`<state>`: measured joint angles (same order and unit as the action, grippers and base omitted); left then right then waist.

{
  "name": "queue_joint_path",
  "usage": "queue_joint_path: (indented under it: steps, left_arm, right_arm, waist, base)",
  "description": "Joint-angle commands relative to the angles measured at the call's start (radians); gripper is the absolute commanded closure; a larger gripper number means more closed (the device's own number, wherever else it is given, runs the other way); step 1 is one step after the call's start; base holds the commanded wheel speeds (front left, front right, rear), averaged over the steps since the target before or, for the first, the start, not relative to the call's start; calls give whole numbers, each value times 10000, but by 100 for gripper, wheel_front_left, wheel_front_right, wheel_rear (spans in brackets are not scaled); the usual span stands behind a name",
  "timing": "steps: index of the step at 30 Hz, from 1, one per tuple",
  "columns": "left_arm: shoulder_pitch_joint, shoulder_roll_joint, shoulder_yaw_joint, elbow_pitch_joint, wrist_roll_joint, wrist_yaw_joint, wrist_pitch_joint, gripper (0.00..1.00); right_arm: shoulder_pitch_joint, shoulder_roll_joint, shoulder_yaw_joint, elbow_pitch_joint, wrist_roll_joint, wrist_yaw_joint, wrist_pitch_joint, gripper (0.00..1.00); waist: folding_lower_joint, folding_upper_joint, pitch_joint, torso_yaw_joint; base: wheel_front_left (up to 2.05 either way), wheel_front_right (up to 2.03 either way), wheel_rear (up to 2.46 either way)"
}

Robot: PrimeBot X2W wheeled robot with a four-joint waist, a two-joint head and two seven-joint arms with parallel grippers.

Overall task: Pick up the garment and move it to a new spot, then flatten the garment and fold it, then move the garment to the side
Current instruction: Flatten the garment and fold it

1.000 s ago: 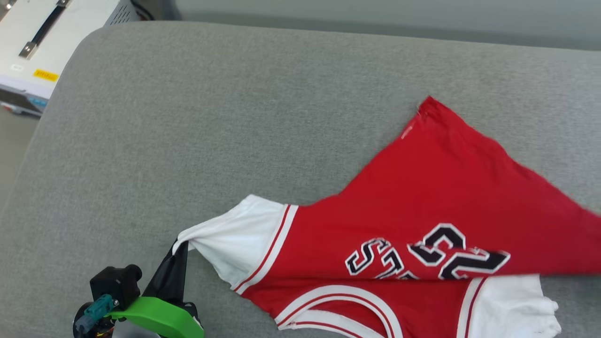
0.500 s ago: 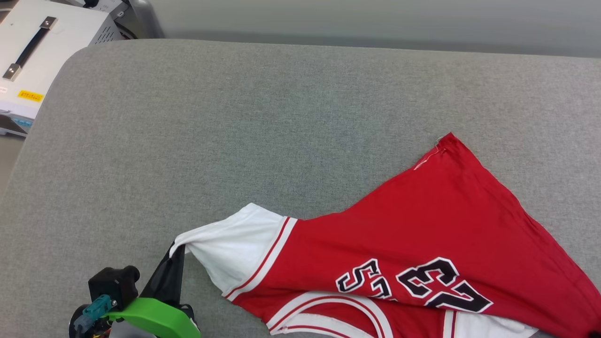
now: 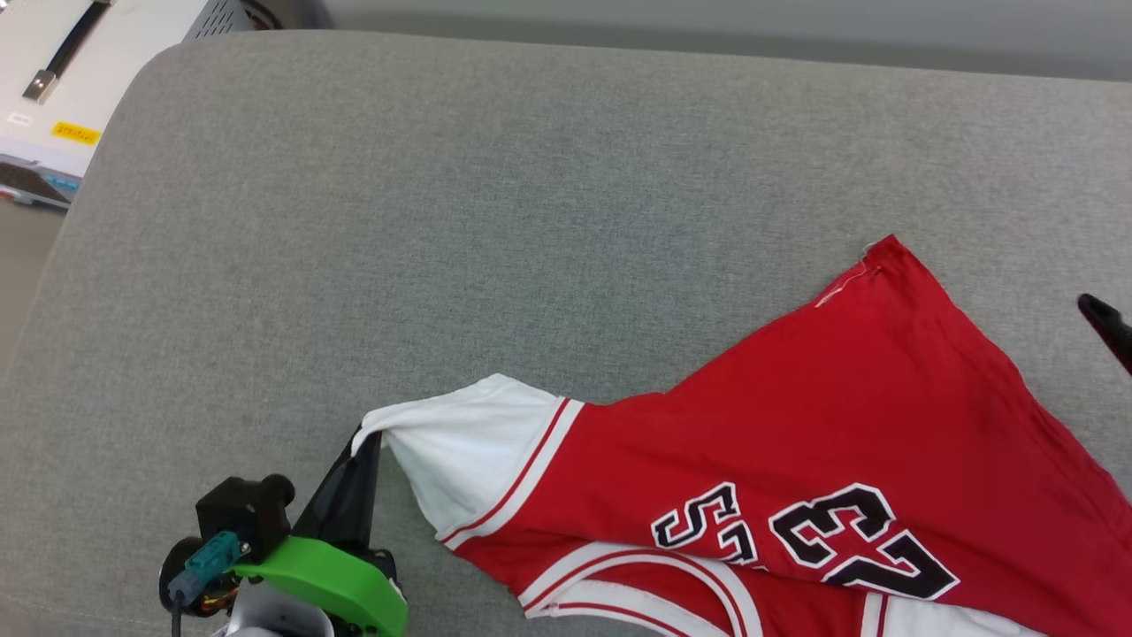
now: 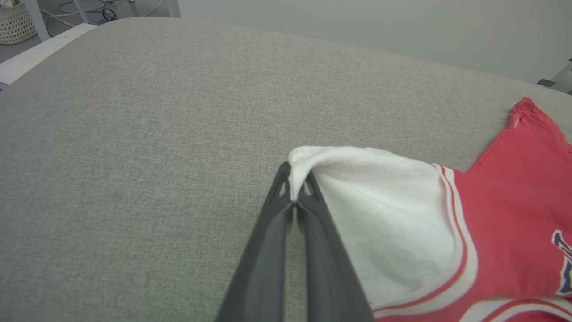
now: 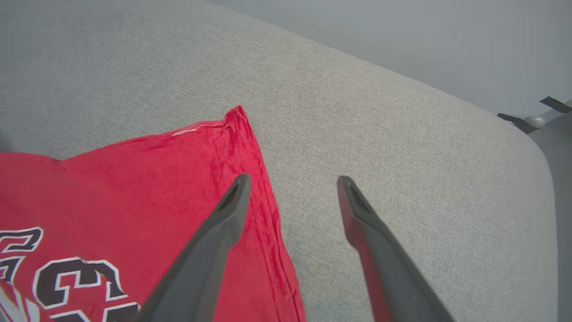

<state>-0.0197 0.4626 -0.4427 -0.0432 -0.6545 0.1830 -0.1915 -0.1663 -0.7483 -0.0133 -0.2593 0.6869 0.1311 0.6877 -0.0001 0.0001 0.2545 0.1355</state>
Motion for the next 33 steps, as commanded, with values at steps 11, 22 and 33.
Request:
queue_joint_path:
  steps: [11,22,33]
  left_arm:
    - [-1110,-592,-452,115,364,-299,-160,100]
    - [-1619,-974,-644,444,456,-514,-361,100]
    - [-1447,-786,-474,663,400,-486,-443,100]
  right_arm:
    - [-4671,-496,4470,2631,-306,-4,2424,0]
    - [-5572,-591,7005,5190,-17,-4,2406,0]
    - [-5903,-800,7550,5402,962,-4,1121,100]
  waist:
    - [1,-1,1245,1172]
    - [1,-1,1875,1640]
    - [1,-1,1306,1206]
  base:
    - [0,0,0]
    - [0,0,0]
    - [0,0,0]
